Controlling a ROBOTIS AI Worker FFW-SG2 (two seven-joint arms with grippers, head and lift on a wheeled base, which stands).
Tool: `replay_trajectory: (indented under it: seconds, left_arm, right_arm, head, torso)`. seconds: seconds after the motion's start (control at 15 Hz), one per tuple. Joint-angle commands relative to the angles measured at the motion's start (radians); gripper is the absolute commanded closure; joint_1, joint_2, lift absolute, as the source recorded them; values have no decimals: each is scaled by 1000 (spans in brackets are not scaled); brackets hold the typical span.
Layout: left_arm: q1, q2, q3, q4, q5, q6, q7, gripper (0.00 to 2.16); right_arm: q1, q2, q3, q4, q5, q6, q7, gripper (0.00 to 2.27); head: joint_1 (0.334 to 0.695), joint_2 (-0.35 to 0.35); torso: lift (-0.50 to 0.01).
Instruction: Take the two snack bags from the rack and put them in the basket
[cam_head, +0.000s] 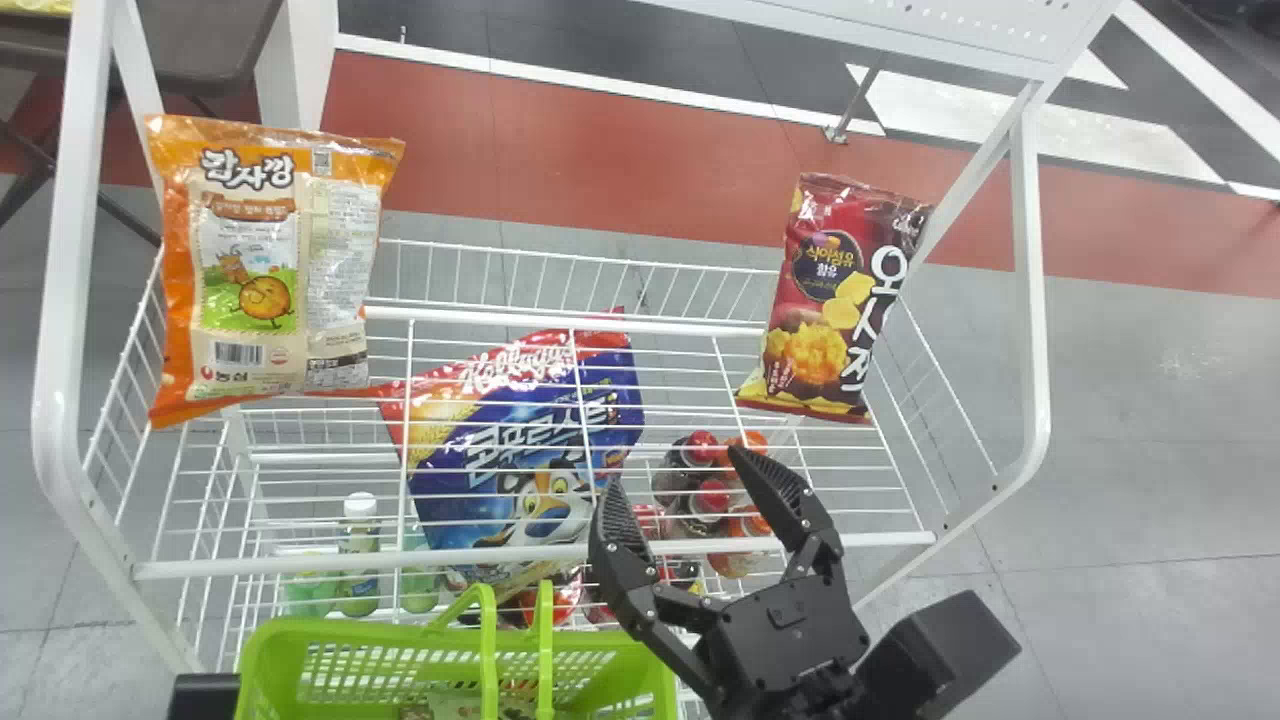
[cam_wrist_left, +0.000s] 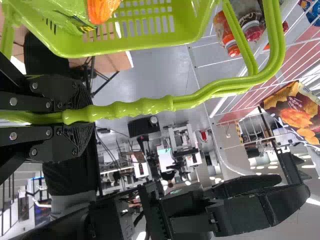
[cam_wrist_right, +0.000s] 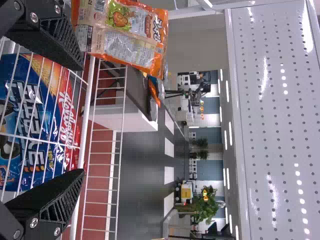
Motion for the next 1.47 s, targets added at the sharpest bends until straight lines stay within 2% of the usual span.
replay_trajectory:
  seconds: [0.0,1.4]
  left_arm:
    - [0,-3,-2,-1,0,0,1,1534]
    - [8,-3,-13,-23,-1,21,6,1514]
  right_arm:
    - [2,0,-1,-1,0,-22,-1,83]
    - [19,-9,-30,-6,-26,-74,-15,83]
  head:
    - [695,-350]
    - [695,-350]
  torso:
    - [-10]
    - [-10]
